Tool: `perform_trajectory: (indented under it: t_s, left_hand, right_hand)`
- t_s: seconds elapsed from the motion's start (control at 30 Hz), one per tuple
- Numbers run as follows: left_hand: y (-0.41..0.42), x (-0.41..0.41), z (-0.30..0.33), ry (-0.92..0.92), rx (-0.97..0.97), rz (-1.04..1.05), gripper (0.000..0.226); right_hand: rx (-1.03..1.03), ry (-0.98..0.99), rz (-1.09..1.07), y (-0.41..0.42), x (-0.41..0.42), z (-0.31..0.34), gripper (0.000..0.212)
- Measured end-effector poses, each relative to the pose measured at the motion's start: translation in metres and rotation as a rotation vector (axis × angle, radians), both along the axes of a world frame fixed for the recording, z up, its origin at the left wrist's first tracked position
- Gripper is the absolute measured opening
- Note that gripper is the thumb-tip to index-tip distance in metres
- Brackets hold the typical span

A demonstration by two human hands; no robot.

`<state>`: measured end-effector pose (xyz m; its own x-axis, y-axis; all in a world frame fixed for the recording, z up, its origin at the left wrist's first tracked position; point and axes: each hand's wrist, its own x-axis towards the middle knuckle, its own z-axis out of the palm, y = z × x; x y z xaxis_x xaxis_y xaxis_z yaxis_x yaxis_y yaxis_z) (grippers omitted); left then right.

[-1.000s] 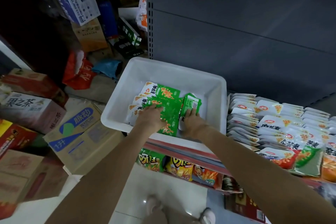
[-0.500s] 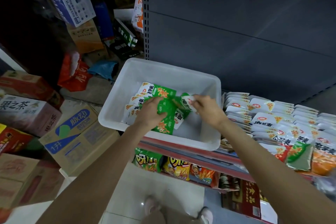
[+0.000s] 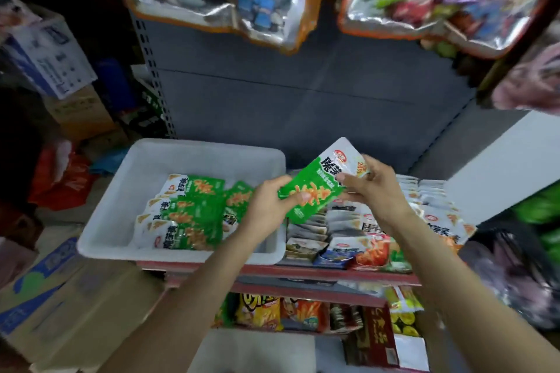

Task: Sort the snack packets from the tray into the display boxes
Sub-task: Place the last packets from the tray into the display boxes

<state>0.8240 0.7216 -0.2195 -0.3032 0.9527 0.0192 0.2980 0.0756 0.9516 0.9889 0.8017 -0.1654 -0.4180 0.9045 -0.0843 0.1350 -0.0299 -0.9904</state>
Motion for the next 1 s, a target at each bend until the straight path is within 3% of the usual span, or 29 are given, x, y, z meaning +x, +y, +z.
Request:
perform_trajectory:
  t_s: [0.1,0.27,0.43,0.53,0.6,0.73,0.9,1.0]
  left_hand:
    - [0.028,0.043,0.011,0.122,0.029,-0.056,0.027]
    - [0.059,0.104,0.009,0.497,0.042,-0.088,0.035]
    - [0.075,0.144,0.008,0.895,-0.063,-0.309,0.055]
    - [0.084,0.151,0.002,1.028,-0.23,-0.352,0.071]
    - [0.088,0.151,-0.002,1.099,-0.277,-0.333,0.068]
    - [0.097,0.154,-0.007,1.243,-0.288,-0.312,0.049]
    - [0.102,0.157,-0.011,1.281,-0.285,-0.266,0.045]
    - [0.101,0.157,-0.014,1.281,-0.248,-0.245,0.044]
  right_hand:
    - [0.062,-0.02,-0.068,0.015,0.043,0.013,0.018]
    - [0.182,-0.062,-0.248,0.043,0.116,0.023,0.021]
    - [0.283,-0.244,-0.341,0.073,0.176,0.006,0.017]
    - [0.337,-0.405,-0.269,0.083,0.191,-0.013,0.013]
    - [0.362,-0.498,-0.164,0.086,0.19,-0.025,0.014]
    - [0.447,-0.693,0.006,0.092,0.175,-0.051,0.024]
    - [0.663,-0.942,0.214,0.094,0.168,-0.078,0.042]
    - [0.684,-1.002,0.253,0.092,0.166,-0.089,0.051]
